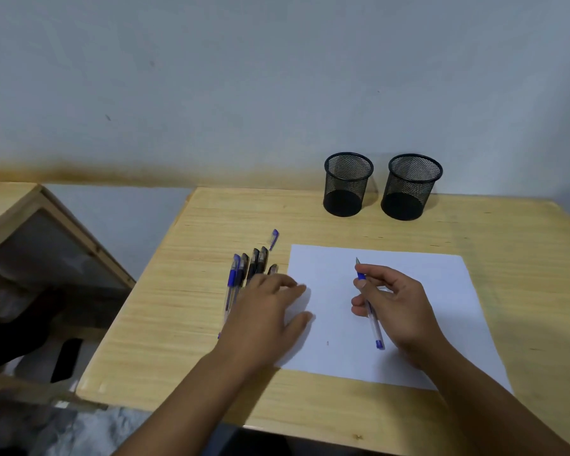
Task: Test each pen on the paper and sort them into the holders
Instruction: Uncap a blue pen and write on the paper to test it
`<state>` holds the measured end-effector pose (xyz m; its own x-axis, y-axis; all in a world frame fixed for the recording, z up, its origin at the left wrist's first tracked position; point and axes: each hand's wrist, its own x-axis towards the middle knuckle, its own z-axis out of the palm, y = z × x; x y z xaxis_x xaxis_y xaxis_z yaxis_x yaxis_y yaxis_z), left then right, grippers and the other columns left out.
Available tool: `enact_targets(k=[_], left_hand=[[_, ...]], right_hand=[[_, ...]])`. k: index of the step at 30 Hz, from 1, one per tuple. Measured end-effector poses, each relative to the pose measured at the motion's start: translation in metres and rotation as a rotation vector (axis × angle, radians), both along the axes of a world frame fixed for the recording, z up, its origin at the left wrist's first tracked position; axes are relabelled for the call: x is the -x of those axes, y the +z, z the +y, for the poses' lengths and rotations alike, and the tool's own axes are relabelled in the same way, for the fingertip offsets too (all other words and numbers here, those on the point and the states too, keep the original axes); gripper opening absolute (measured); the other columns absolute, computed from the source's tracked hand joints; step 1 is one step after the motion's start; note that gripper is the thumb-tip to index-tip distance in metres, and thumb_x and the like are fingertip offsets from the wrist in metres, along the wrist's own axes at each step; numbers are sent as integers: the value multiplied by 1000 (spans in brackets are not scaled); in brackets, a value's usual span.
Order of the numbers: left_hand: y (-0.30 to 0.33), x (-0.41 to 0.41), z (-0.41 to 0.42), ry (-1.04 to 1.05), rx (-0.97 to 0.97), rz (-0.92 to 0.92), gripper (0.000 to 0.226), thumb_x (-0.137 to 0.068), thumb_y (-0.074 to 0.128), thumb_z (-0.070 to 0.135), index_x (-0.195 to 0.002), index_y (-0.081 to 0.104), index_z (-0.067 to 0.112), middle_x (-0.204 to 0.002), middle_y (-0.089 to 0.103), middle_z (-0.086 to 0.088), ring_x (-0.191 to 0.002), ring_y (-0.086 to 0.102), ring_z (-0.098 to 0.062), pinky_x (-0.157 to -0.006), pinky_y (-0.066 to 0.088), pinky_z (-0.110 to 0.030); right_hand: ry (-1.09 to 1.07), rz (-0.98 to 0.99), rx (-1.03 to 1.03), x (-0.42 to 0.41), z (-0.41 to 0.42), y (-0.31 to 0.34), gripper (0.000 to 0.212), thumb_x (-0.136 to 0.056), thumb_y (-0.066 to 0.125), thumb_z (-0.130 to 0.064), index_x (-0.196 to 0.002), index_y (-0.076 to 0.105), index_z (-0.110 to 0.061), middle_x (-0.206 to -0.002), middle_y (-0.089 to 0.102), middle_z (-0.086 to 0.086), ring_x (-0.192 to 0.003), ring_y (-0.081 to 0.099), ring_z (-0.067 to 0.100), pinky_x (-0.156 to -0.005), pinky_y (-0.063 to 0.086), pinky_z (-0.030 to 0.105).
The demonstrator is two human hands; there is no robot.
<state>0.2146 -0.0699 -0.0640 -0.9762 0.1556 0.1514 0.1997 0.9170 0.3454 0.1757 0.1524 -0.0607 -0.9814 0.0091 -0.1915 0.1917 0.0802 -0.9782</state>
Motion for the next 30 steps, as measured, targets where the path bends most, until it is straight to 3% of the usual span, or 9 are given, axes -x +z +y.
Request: enact_targets(k=[3, 6, 11, 15, 20, 23, 27, 30], left_hand=[[-4, -17, 4, -16, 28, -20, 54, -85, 52, 59, -127, 65, 26, -129, 60, 8, -120, 49, -16, -98, 45, -35], [-5, -28, 6, -11, 84, -12, 54, -85, 50, 63, -124, 65, 29, -131, 60, 12, -121, 48, -16, -96, 43, -38], [-13, -38, 7, 22, 101, 16, 51, -87, 47, 66, -125, 62, 35, -135, 57, 17, -124, 47, -16, -98, 33, -39], [-14, -41, 8, 35, 103, 41, 49, -87, 49, 66, -123, 63, 36, -134, 58, 19, -122, 47, -15, -97, 23, -36], [-15, -40, 9, 49, 89, 64, 48, -83, 52, 67, -119, 64, 37, -131, 59, 20, -116, 50, -16, -94, 23, -38], [-15, -39, 9, 50, 76, 79, 48, -81, 54, 67, -116, 65, 37, -130, 60, 21, -113, 51, -17, -91, 25, -39], [-17, -38, 7, 54, 64, 88, 49, -80, 55, 67, -117, 66, 37, -132, 59, 22, -113, 52, -17, -91, 27, -42], [-20, -38, 6, 53, 44, 102, 49, -80, 57, 66, -117, 67, 36, -133, 60, 21, -112, 53, -18, -91, 29, -43]], right_hand=[[-3, 11, 3, -2, 6, -1, 19, -94, 65, -9, -107, 74, -20, -95, 71, 11, -70, 73, 22, -70, 62, 31], [0, 18, 12, -2, 9, 0, 20, -95, 62, -9, -104, 74, -22, -96, 72, 13, -71, 72, 23, -72, 63, 36], [6, 15, 55, 2, 13, 4, 39, -102, 42, -1, -97, 71, -27, -107, 72, 13, -94, 71, 33, -82, 61, 39], [-21, 66, -3, 6, 9, 4, 38, -93, 57, 8, -105, 69, -26, -109, 74, 6, -103, 72, 24, -96, 56, 43], [-64, 152, -43, 16, -25, 5, 15, -94, 66, -15, -106, 71, -20, -92, 77, 3, -83, 75, 14, -82, 61, 31], [-56, 155, -76, 26, -49, 3, 16, -96, 63, -21, -107, 72, -16, -84, 74, -5, -74, 71, 3, -70, 57, 16], [-11, 139, -109, 41, -68, 1, 17, -94, 65, -17, -110, 72, -15, -91, 75, -3, -85, 73, 11, -80, 58, 21], [-18, 172, -183, 49, -74, -2, 13, -91, 70, -13, -103, 72, -17, -87, 75, -3, -81, 73, 12, -78, 60, 23]])
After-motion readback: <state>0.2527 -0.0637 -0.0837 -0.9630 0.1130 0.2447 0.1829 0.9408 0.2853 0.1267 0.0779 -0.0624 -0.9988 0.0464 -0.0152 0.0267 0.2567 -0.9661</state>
